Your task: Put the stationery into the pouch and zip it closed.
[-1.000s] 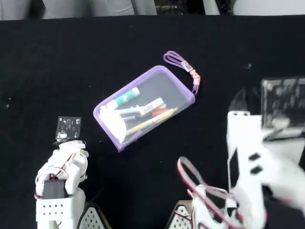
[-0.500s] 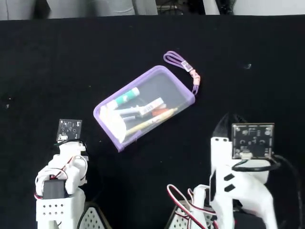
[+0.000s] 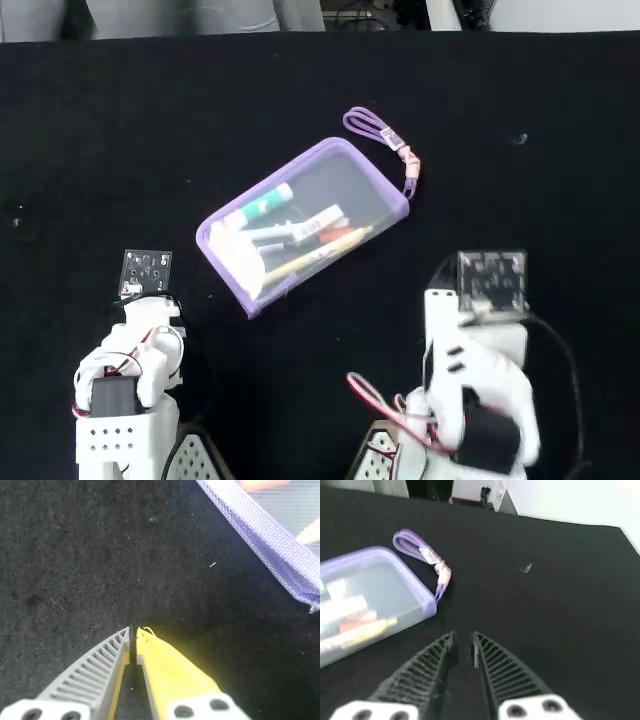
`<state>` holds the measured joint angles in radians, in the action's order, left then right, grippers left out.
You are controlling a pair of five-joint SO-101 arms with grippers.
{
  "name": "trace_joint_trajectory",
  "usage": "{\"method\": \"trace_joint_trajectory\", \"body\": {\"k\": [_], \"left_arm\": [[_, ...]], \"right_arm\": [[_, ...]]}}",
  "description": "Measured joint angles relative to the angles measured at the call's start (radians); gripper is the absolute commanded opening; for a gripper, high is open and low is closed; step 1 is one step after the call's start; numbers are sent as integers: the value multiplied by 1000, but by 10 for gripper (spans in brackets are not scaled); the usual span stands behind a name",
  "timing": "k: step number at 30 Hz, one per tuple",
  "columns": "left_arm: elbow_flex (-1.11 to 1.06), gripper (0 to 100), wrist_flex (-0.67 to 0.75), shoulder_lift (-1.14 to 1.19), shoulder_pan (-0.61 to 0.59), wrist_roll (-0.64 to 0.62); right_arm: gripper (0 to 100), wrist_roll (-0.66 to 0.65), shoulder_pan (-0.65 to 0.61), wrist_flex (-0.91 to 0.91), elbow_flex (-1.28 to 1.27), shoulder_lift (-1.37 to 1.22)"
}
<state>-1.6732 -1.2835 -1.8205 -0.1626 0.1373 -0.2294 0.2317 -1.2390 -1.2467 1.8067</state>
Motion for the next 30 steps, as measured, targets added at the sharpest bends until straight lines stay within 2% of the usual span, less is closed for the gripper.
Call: {"method": "trace_joint_trajectory", "body": {"k": [14, 30], "left_arm": [[0, 32, 0, 0, -72, 0], [0, 30, 0, 0, -72, 0]], "right_arm": [[53, 0, 0, 31, -431, 0], [50, 0, 0, -55, -436, 0]]}}
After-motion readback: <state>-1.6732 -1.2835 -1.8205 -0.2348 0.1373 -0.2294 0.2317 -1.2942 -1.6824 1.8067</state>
